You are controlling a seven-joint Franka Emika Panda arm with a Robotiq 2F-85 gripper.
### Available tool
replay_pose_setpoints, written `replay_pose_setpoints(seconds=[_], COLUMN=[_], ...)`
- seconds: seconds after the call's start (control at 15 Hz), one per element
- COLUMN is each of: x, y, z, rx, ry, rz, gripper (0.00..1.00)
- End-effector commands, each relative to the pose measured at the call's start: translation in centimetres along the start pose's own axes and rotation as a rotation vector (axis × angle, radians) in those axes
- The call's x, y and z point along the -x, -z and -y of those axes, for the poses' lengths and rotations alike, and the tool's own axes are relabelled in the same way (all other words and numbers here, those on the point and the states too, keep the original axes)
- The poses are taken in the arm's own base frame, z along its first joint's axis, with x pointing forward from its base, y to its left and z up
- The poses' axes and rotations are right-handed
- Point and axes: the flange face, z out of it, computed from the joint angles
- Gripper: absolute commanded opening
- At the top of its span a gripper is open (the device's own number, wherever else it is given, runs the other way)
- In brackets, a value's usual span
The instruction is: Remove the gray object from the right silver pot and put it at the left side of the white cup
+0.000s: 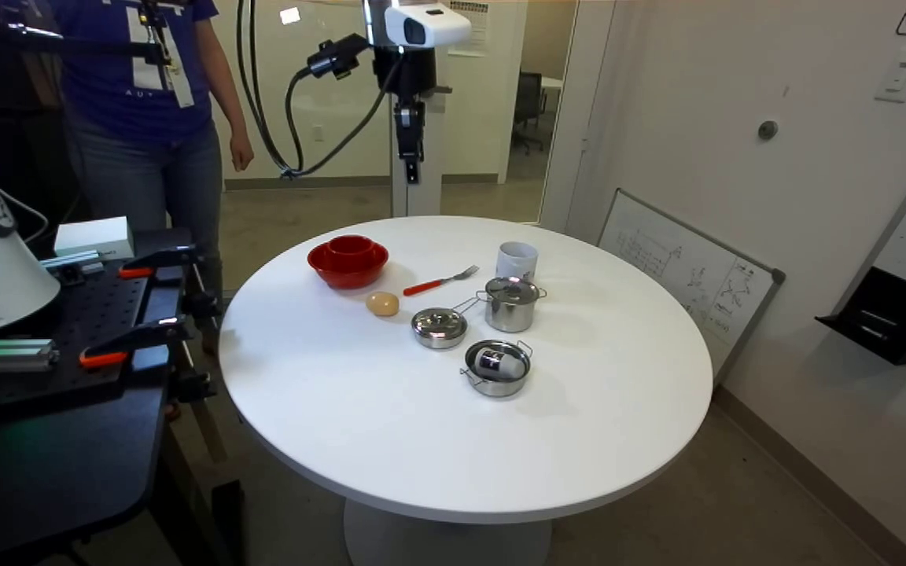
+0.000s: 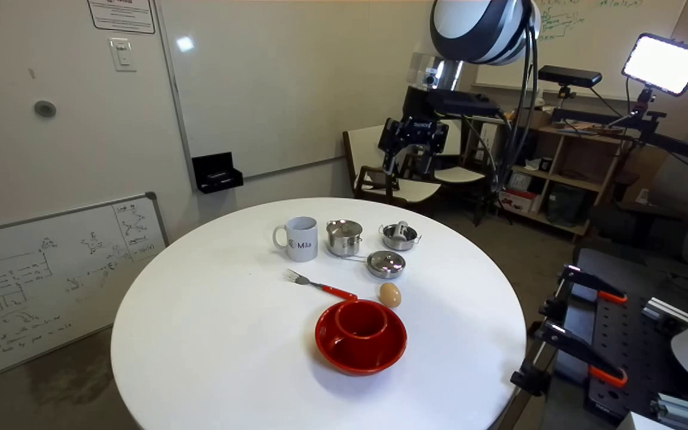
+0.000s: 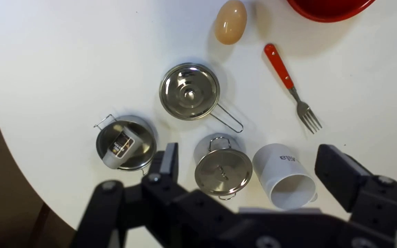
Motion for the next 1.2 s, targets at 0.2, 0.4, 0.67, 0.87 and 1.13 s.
replay_pose_setpoints(seconds=[0.2, 0.4, 0.67, 0.87, 1.13], x=[-0.7, -1.2, -2.0, -3.0, -3.9], y=[-3.0, -5.5, -8.3, -9.9, -12.7], z=[-2.8, -3.3, -2.9, -3.0, -4.4], rx=[0.068, 0.08, 0.059, 0.035, 0.065], ry=[-0.219, -0.291, -0.395, -0.499, -0.576], rz=[-0.141, -0.151, -0.16, -0.205, -0.231], gripper=[1.0, 1.0, 1.0, 1.0, 1.0])
